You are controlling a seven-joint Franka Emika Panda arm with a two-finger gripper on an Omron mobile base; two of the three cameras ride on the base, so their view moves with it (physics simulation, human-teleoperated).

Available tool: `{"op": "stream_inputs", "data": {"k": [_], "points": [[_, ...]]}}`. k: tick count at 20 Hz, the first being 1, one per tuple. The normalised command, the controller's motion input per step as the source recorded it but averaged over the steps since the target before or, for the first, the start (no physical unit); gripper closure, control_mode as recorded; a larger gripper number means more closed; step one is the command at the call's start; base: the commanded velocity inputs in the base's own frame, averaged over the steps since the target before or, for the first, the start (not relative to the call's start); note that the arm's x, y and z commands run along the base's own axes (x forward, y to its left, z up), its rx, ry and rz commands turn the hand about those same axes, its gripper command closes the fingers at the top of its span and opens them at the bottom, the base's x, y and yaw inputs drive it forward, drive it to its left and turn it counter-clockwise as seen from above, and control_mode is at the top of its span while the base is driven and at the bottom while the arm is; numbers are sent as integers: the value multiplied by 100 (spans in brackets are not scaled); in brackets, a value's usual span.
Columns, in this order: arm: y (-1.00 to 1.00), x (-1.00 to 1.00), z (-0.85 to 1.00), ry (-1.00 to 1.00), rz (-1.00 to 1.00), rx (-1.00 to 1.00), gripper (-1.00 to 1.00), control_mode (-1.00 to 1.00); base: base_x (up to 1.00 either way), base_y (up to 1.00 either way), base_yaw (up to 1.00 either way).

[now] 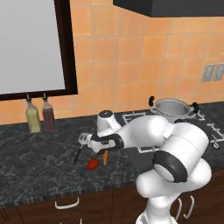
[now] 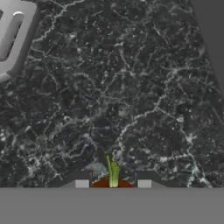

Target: Put the carrot and bell pepper in the pot. Retrieve the spatula and lightly stir the vegetables in the pot.

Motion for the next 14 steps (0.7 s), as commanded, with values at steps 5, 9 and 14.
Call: {"op": "stream_inputs", "data": {"k": [5, 9, 14], "points": [[-55, -6, 100, -14, -1, 6, 100, -100, 0, 0, 0], [-66, 0, 100, -8, -1, 7, 100, -100, 0, 0, 0], [-73, 0, 100, -16, -5, -1, 100, -100, 0, 0, 0]]}}
